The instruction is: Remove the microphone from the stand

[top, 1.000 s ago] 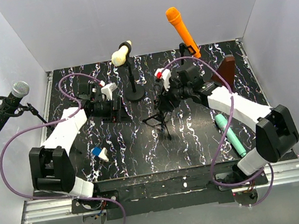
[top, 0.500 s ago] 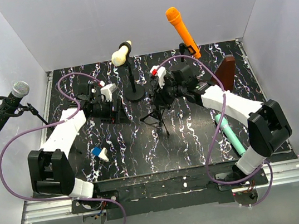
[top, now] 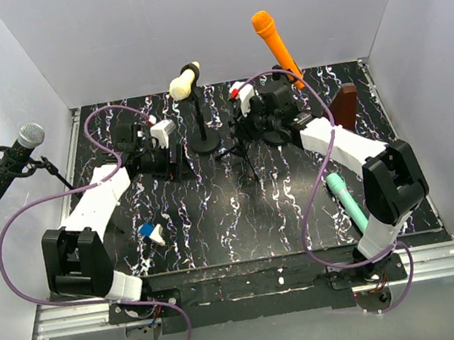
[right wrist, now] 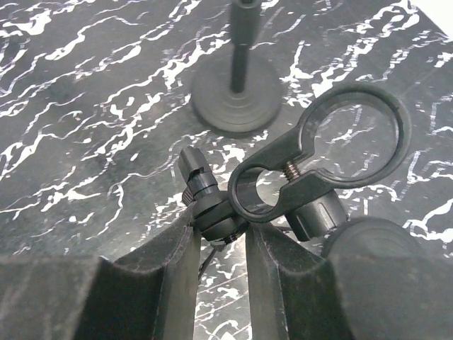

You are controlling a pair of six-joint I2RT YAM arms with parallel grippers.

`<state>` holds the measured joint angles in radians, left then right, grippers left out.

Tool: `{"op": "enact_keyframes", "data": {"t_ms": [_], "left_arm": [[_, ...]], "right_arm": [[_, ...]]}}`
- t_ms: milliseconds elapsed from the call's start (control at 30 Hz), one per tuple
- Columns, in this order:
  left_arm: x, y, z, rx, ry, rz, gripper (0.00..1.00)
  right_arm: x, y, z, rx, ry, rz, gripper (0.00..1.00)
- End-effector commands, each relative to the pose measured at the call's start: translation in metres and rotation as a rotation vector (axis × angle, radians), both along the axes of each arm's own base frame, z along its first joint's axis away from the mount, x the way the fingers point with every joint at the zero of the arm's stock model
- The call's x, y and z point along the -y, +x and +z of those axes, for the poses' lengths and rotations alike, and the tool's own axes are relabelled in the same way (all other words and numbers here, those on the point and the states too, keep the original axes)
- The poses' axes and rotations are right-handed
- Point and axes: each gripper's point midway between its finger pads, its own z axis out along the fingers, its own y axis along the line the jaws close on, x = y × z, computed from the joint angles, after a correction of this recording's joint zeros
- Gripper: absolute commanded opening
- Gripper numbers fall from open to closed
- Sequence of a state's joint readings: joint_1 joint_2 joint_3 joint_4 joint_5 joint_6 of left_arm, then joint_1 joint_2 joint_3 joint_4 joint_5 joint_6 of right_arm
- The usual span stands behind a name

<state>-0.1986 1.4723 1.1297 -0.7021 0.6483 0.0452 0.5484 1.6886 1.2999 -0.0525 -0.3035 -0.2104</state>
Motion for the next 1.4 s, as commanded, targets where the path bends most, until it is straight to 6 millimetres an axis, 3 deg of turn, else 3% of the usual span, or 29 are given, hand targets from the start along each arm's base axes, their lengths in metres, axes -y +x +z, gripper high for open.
{"op": "enact_keyframes", "data": {"t_ms": [0,100,267,433,600,633,667,733,867,1033,1200,1367], "left_arm": [[0.003,0.053,0.073,0.431,-0.074,0.06,0.76],[0.004,0.079,0.088,0.589,-0.061,0.107,0.75],[0.013,0.124,0.107,0.729,-0.12,0.164,0.75],[0.026,0.166,0.104,0.823,-0.177,0.182,0.72],[0.04,0.189,0.092,0.887,-0.236,0.159,0.66],[0.041,0.193,0.088,0.894,-0.24,0.16,0.65],[0.041,0.198,0.089,0.914,-0.246,0.163,0.65],[0.042,0.205,0.087,0.935,-0.255,0.166,0.63],[0.049,0.214,0.083,0.962,-0.288,0.155,0.6],[0.061,0.213,0.082,0.958,-0.33,0.12,0.59],[0.081,0.21,0.081,0.969,-0.358,0.07,0.52],[0.099,0.209,0.084,0.986,-0.368,0.035,0.3]], "right_arm": [[0.002,0.029,0.059,0.18,0.053,-0.033,0.01],[0.006,0.03,0.058,0.157,0.038,-0.045,0.01],[0.008,0.007,0.068,0.099,0.034,0.015,0.01],[0.03,-0.022,0.094,0.07,0.02,-0.008,0.01],[0.049,-0.056,0.115,0.046,-0.035,0.018,0.01],[0.055,-0.061,0.118,0.049,-0.057,0.02,0.99],[0.06,-0.064,0.118,0.046,-0.079,0.017,0.77],[0.069,-0.068,0.124,0.054,-0.114,0.007,0.77],[0.077,-0.074,0.118,0.029,-0.164,0.012,0.77],[0.076,-0.07,0.123,0.021,-0.178,0.012,0.76],[0.079,-0.073,0.125,0.007,-0.194,0.017,0.76],[0.082,-0.081,0.116,-0.019,-0.2,0.019,0.76]]}}
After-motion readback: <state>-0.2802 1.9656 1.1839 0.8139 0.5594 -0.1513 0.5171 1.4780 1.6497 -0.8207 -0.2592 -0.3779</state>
